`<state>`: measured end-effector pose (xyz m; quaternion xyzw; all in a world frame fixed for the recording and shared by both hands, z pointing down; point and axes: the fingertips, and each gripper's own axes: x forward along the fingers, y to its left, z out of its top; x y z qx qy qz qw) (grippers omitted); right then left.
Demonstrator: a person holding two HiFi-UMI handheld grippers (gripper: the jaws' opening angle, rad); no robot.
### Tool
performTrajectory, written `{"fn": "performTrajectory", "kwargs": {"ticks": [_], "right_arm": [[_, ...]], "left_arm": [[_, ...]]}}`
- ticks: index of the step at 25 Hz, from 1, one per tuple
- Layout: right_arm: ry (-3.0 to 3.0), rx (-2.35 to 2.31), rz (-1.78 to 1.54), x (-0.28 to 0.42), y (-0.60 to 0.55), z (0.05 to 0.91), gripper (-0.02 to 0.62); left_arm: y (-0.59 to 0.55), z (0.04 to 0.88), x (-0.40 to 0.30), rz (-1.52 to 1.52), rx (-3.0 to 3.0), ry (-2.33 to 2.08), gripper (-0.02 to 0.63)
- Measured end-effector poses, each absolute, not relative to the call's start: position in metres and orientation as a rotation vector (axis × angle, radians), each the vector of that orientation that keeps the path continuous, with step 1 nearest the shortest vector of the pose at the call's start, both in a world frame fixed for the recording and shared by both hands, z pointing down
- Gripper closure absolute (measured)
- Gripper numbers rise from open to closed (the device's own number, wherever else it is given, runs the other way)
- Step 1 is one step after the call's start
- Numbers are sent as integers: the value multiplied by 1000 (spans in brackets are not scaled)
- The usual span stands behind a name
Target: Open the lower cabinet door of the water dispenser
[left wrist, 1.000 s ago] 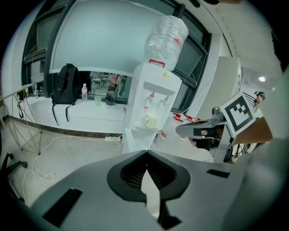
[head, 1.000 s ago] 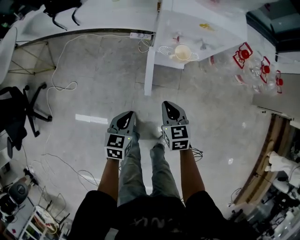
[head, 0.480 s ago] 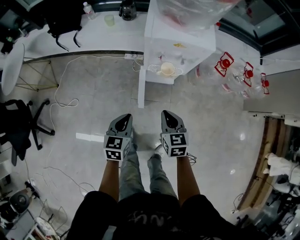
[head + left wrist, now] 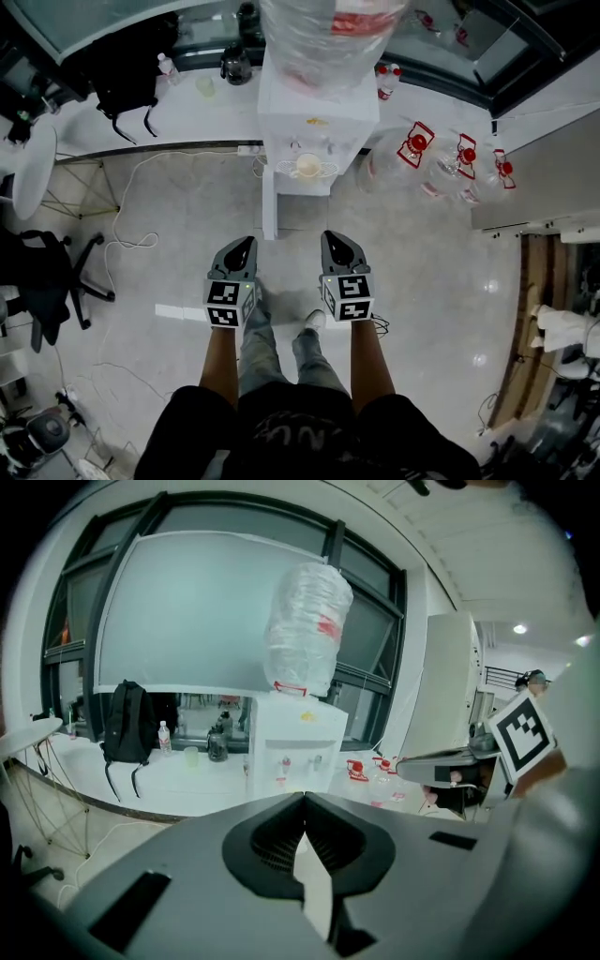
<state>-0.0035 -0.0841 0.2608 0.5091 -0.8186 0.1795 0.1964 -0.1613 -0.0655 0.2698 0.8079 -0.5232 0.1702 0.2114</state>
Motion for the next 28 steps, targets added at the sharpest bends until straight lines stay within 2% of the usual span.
{"fn": "performTrajectory", "kwargs": {"ticks": [28], "right_arm": [[-2398, 1541, 272, 70, -37, 109, 581]], "left_arm": [[-28, 106, -121, 358, 2415, -1628, 594]]}}
